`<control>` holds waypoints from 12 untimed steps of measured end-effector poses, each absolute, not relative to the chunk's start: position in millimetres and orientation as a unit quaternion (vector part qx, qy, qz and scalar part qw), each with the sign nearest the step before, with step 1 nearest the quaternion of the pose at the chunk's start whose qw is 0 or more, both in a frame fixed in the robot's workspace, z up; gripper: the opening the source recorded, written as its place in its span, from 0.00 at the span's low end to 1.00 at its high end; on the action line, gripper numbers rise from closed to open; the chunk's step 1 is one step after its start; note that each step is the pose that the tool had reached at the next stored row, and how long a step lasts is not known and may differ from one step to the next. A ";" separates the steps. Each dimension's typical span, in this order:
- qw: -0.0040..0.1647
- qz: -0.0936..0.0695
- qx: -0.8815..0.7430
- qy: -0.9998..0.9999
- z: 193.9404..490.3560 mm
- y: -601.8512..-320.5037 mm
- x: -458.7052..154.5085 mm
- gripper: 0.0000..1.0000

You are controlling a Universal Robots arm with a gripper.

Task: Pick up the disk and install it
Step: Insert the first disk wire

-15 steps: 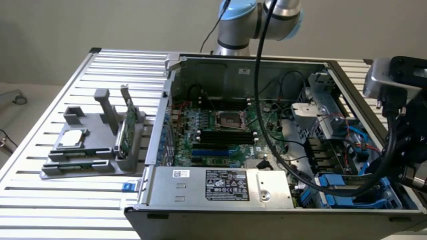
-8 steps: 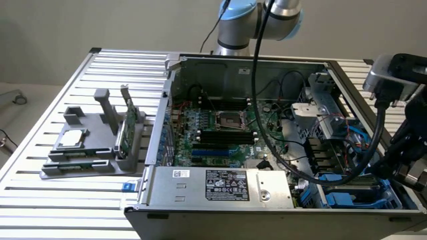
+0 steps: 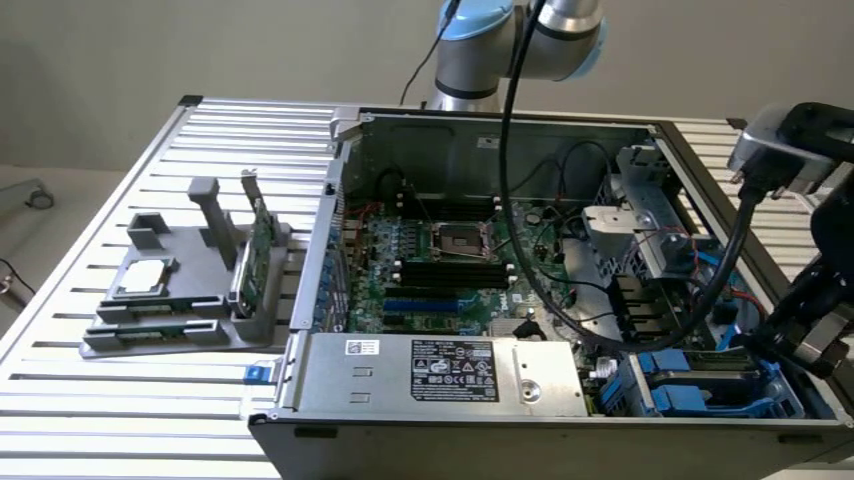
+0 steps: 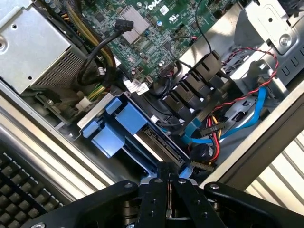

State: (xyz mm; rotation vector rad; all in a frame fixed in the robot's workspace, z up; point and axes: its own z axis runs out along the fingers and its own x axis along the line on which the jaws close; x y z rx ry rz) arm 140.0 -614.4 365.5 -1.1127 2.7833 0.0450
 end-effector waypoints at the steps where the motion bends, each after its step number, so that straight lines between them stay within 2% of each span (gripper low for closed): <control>1: 0.072 0.014 -0.362 0.929 365.6 -614.4 140.0 0.11; 12: 0.063 0.013 -0.297 0.953 365.6 -614.4 140.0 0.11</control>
